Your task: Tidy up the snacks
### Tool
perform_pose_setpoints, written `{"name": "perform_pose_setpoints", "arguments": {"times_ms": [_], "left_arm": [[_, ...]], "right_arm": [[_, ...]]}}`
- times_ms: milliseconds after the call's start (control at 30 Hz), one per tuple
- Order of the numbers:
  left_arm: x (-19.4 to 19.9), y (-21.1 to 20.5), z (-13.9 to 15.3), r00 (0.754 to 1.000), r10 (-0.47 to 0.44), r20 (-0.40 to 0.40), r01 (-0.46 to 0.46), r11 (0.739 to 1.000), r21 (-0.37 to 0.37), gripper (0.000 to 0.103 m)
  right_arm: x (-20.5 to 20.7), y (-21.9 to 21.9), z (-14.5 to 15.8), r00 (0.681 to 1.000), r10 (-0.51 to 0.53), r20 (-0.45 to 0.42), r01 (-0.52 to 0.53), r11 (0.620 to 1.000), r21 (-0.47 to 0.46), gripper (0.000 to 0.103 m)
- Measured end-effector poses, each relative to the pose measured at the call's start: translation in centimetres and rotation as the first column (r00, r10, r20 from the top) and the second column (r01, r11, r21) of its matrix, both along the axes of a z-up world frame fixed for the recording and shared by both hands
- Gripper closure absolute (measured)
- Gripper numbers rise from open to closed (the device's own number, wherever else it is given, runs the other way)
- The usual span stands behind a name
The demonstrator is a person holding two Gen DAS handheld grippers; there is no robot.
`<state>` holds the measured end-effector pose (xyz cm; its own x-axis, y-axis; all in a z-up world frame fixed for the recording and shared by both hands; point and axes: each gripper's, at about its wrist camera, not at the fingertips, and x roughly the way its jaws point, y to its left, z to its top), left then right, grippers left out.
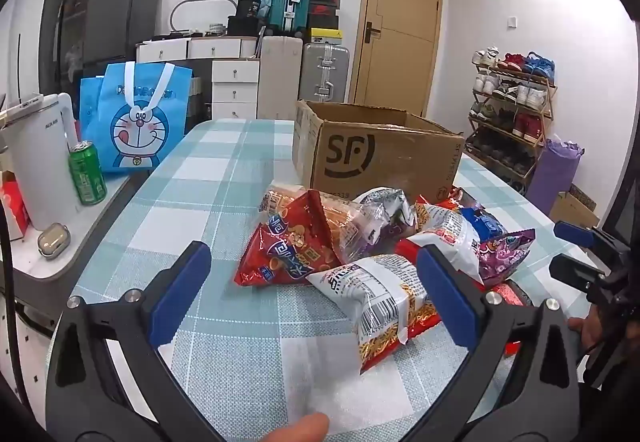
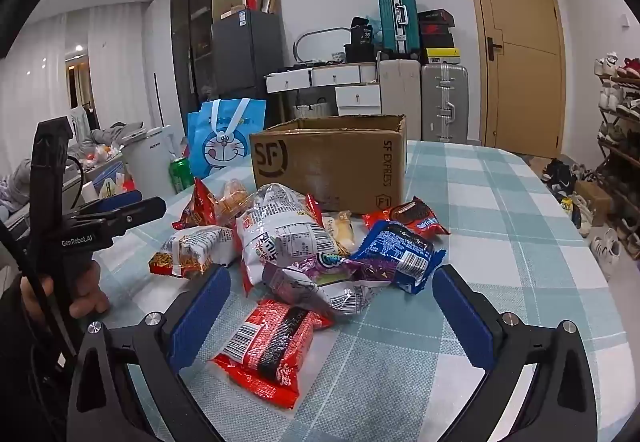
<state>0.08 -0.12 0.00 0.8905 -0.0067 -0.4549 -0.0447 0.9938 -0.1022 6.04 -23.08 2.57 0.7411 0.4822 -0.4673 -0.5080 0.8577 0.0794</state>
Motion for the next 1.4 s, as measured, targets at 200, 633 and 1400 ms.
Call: {"name": "perform_pose_setpoints", "arguments": {"times_ms": [200, 633, 1400], "left_arm": [[-0.3, 0.3, 0.1, 1.0, 0.006, 0.016, -0.006, 1.0, -0.022, 0.001], [-0.5, -0.1, 0.4, 1.0, 0.005, 0.019, -0.006, 1.0, 0.021, 0.0], [-0.5, -0.4, 0.0, 1.0, 0.007, 0.016, -0.007, 0.999, 0.038, 0.0]], "right_arm": [[0.3, 0.0, -0.1, 1.0, 0.007, -0.025, -0.006, 0.999, 0.04, 0.0], [0.4, -0.2, -0.4, 0.999, 0.023, -0.033, -0.022, 0.999, 0.039, 0.0], [0.5, -0.1, -0.6, 0.998, 0.028, -0.05, -0.026, 0.999, 0.046, 0.0]]}}
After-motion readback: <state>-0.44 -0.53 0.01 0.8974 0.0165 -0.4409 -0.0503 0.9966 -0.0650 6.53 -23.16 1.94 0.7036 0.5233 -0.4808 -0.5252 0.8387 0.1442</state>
